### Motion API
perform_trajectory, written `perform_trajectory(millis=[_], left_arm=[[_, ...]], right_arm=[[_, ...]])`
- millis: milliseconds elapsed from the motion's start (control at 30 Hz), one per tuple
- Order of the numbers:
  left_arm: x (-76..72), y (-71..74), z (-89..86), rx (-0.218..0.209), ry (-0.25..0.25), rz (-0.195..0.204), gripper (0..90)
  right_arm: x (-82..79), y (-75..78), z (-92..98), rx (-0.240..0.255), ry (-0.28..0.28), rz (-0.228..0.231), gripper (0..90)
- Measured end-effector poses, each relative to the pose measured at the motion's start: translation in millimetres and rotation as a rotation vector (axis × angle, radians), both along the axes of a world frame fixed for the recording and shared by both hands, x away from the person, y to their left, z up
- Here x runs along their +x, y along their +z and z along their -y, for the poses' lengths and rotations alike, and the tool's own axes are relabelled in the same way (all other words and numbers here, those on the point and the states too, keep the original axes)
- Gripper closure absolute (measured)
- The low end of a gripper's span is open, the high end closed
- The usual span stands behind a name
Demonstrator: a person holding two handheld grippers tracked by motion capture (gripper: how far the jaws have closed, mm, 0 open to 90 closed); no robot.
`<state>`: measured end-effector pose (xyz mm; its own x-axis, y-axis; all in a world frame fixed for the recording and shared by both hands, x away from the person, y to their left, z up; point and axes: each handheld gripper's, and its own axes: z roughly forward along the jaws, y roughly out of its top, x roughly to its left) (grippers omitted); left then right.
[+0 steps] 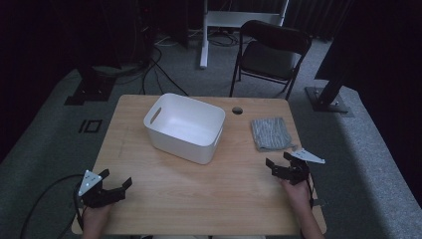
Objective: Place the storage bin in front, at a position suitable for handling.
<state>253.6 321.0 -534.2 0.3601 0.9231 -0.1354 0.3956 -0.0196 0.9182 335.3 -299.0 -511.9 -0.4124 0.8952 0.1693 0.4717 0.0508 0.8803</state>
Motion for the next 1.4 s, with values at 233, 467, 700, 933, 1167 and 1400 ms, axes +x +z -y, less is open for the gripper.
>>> perform_trajectory(millis=[233, 467, 700, 933, 1167, 1400], left_arm=[[-0.2, -0.2, -0.3, -0.003, -0.006, 0.004, 0.6], [0.0, -0.3, 0.3, -0.005, -0.021, 0.003, 0.6], [0.1, -0.6, 1.2, 0.0, -0.026, 0.002, 0.6], [-0.3, -0.4, 1.5, 0.003, -0.024, 0.005, 0.6], [0.0, -0.7, 1.1, -0.001, -0.026, 0.005, 0.6], [-0.2, -0.5, 0.0, -0.004, -0.027, 0.007, 0.6]], right_arm=[[12.7, 10.3, -11.1, 0.016, 0.033, 0.024, 11.9], [26.4, 17.9, -24.5, 0.014, 0.063, 0.032, 11.9], [38.9, 28.3, -34.7, 0.021, 0.098, 0.038, 12.7], [49.6, 41.5, -44.3, 0.02, 0.122, 0.054, 12.7], [58.6, 52.1, -53.8, 0.021, 0.148, 0.064, 12.7], [69.0, 63.5, -66.0, 0.032, 0.176, 0.077, 12.7]])
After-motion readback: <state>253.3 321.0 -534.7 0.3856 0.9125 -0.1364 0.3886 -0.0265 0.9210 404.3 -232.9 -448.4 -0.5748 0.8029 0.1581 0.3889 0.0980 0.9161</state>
